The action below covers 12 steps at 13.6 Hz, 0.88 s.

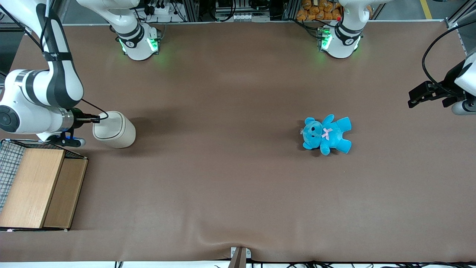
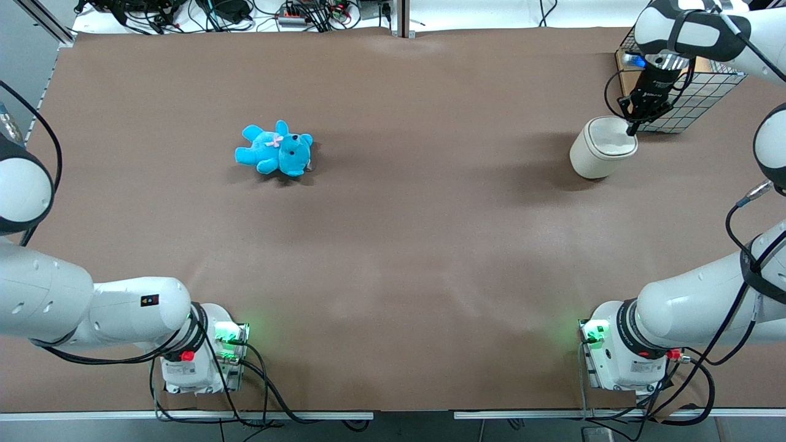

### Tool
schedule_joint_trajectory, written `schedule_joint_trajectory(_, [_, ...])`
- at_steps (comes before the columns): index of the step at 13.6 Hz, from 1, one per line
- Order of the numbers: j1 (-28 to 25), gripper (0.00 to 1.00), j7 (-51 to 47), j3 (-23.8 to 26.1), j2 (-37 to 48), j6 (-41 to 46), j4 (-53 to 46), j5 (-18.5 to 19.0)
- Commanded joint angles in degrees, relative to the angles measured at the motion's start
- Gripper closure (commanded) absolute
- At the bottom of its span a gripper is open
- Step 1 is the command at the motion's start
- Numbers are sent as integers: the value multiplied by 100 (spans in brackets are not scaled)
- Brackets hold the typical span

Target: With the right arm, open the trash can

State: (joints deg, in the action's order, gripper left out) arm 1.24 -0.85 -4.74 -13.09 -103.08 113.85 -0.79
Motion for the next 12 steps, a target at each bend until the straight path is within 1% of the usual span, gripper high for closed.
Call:
schedule_joint_trajectory(1, [104,100,94,17,-114,-212,67,105])
schedule_joint_trajectory(7, [228,100,225,17,-396,-485,67,114])
schedule_joint_trajectory(12, [201,100,252,26,-283,-328,41,114])
